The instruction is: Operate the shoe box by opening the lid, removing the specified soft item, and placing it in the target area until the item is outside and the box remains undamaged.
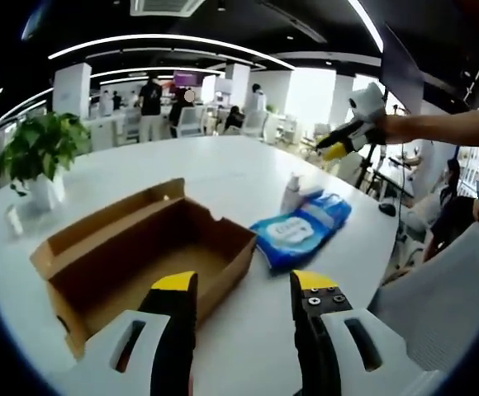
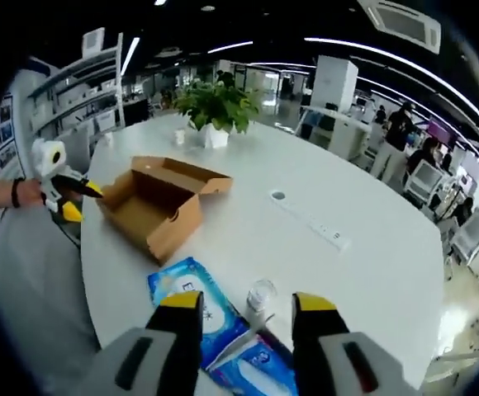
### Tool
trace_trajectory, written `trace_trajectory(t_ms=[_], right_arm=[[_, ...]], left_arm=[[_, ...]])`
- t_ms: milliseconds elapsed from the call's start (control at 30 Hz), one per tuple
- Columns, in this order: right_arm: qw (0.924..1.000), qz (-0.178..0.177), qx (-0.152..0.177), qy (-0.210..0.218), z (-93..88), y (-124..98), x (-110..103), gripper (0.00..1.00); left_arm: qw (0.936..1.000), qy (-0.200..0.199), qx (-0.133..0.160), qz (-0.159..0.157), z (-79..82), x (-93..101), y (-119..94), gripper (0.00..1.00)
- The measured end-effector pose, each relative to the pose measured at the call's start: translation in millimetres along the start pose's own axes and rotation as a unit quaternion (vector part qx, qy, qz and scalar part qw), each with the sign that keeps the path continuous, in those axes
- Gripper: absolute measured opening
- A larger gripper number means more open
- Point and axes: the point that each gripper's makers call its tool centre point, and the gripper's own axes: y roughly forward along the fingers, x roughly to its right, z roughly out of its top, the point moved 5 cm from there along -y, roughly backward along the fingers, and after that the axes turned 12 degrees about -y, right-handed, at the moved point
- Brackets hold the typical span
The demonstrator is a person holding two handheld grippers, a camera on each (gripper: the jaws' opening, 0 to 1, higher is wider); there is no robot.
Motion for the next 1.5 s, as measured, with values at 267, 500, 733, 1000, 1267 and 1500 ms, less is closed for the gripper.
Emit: trace_trajectory(t_ms=[267,500,733,1000,1267,1500], right_arm=[[0.9976,-0.024,0.035,0.054,-4.6,-14.8,-15.4,0.41],[0.9953,-0.028,0.054,0.076,-7.4,-18.8,-34.8,0.42],[0.9922,-0.035,0.067,0.1,-10.4,-18.2,-52.4,0.43],[0.9884,-0.028,0.087,0.121,-8.5,-10.5,-73.2,0.44],[0.9866,-0.021,0.098,0.129,-1.5,-2.3,-87.9,0.46],[0.9851,-0.015,0.103,0.137,2.1,9.1,-106.2,0.47]], left_arm=[[0.9999,0.001,0.003,-0.01,1.4,5.5,0.3,0.45],[0.9998,0.005,0.002,-0.018,1.8,11.4,0.5,0.45],[0.9998,0.003,0.006,-0.018,2.4,12.7,-0.2,0.45],[0.9998,0.01,0.003,-0.017,2.0,14.7,0.1,0.45],[0.9999,0.003,0.008,-0.014,3.2,11.8,-0.5,0.45],[0.9998,-0.004,0.013,-0.011,4.4,9.3,-0.8,0.44]])
